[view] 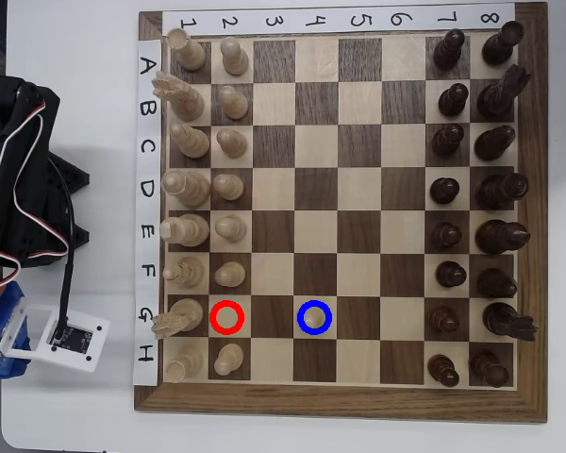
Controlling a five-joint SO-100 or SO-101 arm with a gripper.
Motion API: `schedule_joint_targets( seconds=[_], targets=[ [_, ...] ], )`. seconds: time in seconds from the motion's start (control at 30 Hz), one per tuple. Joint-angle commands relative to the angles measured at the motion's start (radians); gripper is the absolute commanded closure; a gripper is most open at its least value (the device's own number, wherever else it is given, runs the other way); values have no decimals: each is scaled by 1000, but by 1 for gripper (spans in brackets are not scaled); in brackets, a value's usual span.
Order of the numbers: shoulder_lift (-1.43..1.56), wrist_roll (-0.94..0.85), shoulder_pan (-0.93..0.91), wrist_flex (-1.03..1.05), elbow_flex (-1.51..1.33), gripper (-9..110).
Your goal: Move the piece to destination
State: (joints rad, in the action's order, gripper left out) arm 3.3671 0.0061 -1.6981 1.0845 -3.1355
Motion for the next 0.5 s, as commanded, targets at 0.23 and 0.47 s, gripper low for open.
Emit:
schedule_joint_targets(
  seconds=[0.23, 0.47],
  targets=[
    [60, 11, -5, 9, 11, 101],
    [60, 3, 2, 9, 11, 101]
  ],
)
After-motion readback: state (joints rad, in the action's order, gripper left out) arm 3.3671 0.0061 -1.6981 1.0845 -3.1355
